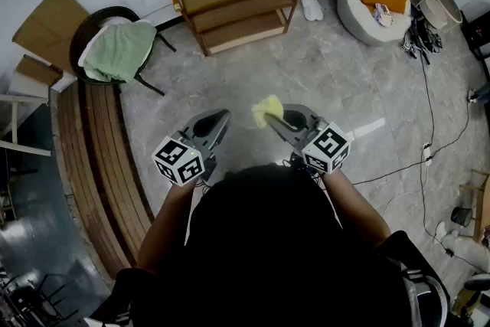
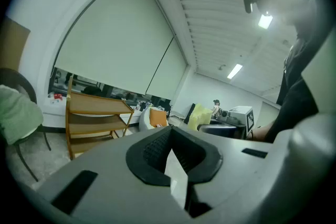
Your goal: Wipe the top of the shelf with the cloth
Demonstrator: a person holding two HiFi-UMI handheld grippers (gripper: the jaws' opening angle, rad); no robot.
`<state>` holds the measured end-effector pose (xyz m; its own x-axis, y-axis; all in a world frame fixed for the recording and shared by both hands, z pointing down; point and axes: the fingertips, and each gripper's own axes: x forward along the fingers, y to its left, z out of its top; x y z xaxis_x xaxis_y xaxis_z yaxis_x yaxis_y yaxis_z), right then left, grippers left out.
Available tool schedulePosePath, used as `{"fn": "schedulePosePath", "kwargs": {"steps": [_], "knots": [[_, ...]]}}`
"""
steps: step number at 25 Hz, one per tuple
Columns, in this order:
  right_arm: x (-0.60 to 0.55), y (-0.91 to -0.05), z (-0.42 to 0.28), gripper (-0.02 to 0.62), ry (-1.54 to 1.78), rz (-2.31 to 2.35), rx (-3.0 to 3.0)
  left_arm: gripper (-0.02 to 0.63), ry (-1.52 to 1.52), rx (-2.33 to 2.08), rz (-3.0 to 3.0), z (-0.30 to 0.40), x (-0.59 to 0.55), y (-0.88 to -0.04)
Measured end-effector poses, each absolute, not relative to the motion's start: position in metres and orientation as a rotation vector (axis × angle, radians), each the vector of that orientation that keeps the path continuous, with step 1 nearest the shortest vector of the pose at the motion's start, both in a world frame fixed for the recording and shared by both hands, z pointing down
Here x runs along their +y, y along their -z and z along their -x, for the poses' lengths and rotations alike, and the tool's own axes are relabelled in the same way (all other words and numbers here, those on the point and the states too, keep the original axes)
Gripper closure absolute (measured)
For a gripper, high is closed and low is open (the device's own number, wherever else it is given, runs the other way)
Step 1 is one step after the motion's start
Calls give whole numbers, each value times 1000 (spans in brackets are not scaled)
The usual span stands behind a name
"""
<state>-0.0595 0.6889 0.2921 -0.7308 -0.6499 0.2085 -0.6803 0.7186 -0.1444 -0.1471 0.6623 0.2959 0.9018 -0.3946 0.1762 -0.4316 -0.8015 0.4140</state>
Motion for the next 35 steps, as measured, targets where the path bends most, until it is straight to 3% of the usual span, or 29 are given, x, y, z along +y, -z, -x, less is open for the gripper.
{"fn": "schedulePosePath", "kwargs": {"steps": [14, 23, 35], "knots": [[672, -279, -16, 548, -269, -1113, -2815, 597, -84, -699, -2557, 98, 667, -291], [672, -293, -23, 548, -300, -946, -2867, 597, -124, -773, -2526, 75, 680, -294], [629, -320, -15, 548, -397, -996, -2853, 597, -103, -790, -2427, 104, 655, -319]]}}
